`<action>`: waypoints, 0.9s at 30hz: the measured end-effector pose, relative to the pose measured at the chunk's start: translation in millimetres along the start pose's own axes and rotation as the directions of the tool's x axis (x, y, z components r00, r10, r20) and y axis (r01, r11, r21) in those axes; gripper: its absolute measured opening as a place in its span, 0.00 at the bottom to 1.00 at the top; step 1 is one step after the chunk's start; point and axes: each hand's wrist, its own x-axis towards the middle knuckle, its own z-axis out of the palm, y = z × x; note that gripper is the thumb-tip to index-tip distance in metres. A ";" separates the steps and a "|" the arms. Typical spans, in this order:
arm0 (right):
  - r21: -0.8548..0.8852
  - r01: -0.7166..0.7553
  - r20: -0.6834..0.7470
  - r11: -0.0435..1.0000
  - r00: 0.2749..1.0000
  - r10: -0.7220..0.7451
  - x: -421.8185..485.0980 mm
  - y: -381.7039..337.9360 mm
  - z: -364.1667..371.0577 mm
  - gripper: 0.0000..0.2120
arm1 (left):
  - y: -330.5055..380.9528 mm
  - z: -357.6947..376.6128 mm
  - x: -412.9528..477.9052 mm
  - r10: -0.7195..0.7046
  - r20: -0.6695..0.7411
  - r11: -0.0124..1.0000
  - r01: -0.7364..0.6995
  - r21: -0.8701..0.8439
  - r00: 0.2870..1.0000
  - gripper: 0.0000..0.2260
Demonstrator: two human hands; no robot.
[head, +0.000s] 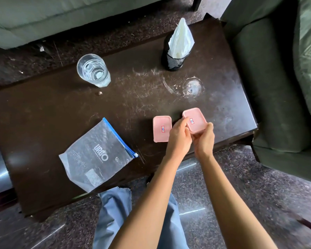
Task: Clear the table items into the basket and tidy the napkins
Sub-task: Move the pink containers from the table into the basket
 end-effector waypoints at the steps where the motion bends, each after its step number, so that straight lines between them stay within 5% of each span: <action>1: -0.106 0.025 -0.053 0.994 0.998 -0.031 -3.2 2.1 -0.7 0.17 | -1.0 3.9 -1.9 0.009 0.003 1.000 -0.009 0.013 1.000 0.19; 4: -0.549 0.166 -0.139 0.819 0.948 -0.285 -8.6 9.7 -8.4 0.18 | -4.5 10.3 -7.0 0.020 0.020 0.997 -0.022 0.069 1.000 0.20; 11: -0.661 0.263 -0.076 0.703 0.908 -0.411 -3.3 18.3 -12.9 0.12 | -2.2 6.0 -12.2 0.063 0.071 0.975 -0.077 0.211 0.995 0.21; 14: -0.728 0.451 0.003 0.516 0.755 -0.655 -17.0 11.2 -8.7 0.14 | 1.0 -11.2 -19.1 0.140 -0.159 0.988 -0.128 0.082 0.977 0.17; 17: -0.737 0.608 0.303 0.296 0.688 -0.659 -43.0 10.5 15.7 0.19 | -13.8 -39.9 -20.3 0.101 -0.423 0.995 -0.099 0.026 0.900 0.12; 21: -0.855 0.518 0.473 -0.035 0.748 -0.466 -63.2 31.4 57.7 0.37 | -40.8 -82.8 -22.1 0.004 -0.544 1.000 -0.011 -0.011 0.839 0.12; 27: -0.943 0.332 0.305 -0.003 0.864 -0.401 -72.4 42.4 89.4 0.42 | -79.7 -138.9 -41.5 -0.049 -0.564 0.999 0.039 -0.029 0.824 0.09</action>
